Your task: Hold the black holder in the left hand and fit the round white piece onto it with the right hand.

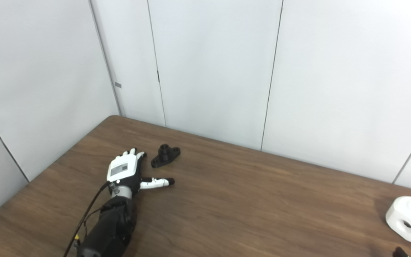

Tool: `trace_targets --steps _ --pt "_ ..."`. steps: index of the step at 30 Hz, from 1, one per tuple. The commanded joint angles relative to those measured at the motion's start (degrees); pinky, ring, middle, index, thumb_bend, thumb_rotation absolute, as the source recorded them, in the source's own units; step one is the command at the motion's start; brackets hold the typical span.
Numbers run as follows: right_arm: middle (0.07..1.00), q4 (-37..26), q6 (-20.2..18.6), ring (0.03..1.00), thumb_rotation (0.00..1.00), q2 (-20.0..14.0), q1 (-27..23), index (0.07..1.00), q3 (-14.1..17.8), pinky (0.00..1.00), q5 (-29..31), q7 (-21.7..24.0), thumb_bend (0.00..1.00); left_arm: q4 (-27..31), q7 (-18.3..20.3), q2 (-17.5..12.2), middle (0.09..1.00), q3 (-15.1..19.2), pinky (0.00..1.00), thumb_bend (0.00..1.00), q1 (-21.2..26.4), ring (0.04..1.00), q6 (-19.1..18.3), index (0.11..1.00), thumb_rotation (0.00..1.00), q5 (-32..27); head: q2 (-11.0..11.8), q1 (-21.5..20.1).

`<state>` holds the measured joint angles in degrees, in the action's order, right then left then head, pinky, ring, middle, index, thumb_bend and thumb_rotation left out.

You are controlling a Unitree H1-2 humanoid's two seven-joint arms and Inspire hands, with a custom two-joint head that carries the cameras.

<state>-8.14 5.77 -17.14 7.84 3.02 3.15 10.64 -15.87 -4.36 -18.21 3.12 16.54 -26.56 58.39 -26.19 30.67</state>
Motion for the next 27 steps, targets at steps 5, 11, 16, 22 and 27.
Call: trace_targets --steps 5,11,16,22,27 --pt "0.980 -0.2 0.1 0.976 0.97 -1.9 1.8 0.973 0.7 0.89 0.1 1.0 0.73 -3.2 -3.2 -1.1 0.997 -1.2 1.00 0.95 2.8 1.000 -0.3 0.864 0.54 -2.1 0.0 -0.1" --pt "0.988 -1.1 -0.2 0.983 0.96 -1.9 2.8 0.976 0.9 0.90 0.8 1.2 0.74 -6.0 -5.6 -1.6 0.986 -2.7 1.00 0.94 3.8 1.000 -0.3 0.848 0.52 -3.9 -0.1 -0.8" --pt "0.986 -1.6 0.2 0.984 0.95 -1.9 3.3 0.972 0.9 0.90 0.8 1.1 0.76 -6.9 -7.6 -1.3 0.978 -3.0 1.00 0.92 4.1 1.000 -0.3 0.833 0.47 -5.8 -0.4 -0.9" --pt "0.992 -2.0 -0.1 0.991 0.95 -2.0 3.9 0.977 0.9 0.91 1.3 1.1 0.75 -8.6 -10.4 -1.3 0.964 -3.8 1.00 0.92 4.7 1.000 -0.1 0.795 0.42 -8.7 -0.7 -1.4" --pt "0.991 -2.2 0.3 0.993 0.94 -2.0 4.4 0.976 1.1 0.92 1.4 1.0 0.77 -9.2 -12.7 -1.2 0.951 -4.1 1.00 0.90 4.8 1.000 0.0 0.754 0.33 -10.9 -1.1 -1.9"
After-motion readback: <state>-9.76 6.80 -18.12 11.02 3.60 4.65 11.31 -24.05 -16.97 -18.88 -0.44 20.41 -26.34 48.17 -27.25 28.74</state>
